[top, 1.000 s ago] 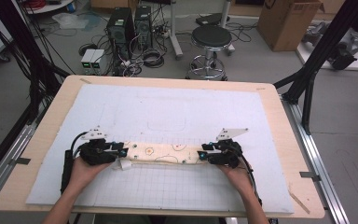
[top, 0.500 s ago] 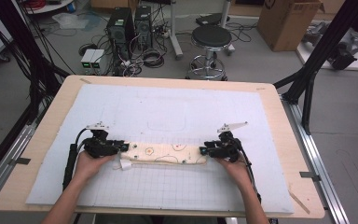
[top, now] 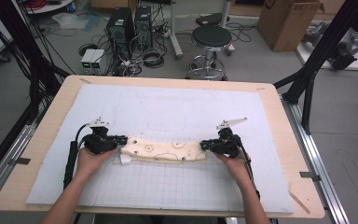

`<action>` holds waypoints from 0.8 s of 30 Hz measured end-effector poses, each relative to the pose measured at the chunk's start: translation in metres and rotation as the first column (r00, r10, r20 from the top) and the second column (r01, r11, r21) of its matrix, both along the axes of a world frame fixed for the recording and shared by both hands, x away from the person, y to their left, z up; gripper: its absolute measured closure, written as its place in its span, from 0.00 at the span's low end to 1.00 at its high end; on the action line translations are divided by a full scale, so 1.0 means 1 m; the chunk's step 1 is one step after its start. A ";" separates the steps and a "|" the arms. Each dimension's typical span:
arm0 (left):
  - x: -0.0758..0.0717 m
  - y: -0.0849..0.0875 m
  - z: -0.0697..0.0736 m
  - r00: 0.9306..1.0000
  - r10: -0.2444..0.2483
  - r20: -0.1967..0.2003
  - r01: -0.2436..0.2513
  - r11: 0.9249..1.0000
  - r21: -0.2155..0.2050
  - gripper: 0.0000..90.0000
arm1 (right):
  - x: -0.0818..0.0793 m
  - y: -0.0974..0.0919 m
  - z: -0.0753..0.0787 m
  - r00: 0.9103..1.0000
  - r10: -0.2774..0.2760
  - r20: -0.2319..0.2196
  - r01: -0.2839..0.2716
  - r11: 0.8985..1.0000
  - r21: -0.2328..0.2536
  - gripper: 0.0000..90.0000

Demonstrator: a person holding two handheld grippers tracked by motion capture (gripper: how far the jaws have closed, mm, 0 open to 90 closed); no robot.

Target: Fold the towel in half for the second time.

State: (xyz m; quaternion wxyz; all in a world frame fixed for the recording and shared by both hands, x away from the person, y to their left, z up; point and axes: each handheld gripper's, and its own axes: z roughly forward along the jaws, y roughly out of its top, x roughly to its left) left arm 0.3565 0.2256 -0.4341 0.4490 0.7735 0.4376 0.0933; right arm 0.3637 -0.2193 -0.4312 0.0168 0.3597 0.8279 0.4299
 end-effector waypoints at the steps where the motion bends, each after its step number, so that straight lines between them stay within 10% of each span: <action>1: 0.002 -0.001 0.001 1.000 0.007 0.006 -0.007 1.000 0.001 0.90 | 0.001 0.000 0.000 1.000 -0.010 0.005 0.010 1.000 0.001 0.92; 10: 0.019 -0.002 0.001 0.997 0.070 0.023 -0.070 0.997 0.026 0.89 | 0.018 -0.008 -0.002 0.995 -0.097 0.018 0.096 0.995 0.025 0.89; 24: 0.009 -0.005 0.009 0.999 -0.006 0.049 0.005 1.000 0.023 0.78 | 0.017 -0.013 -0.002 0.988 -0.153 0.020 0.151 0.986 0.066 0.61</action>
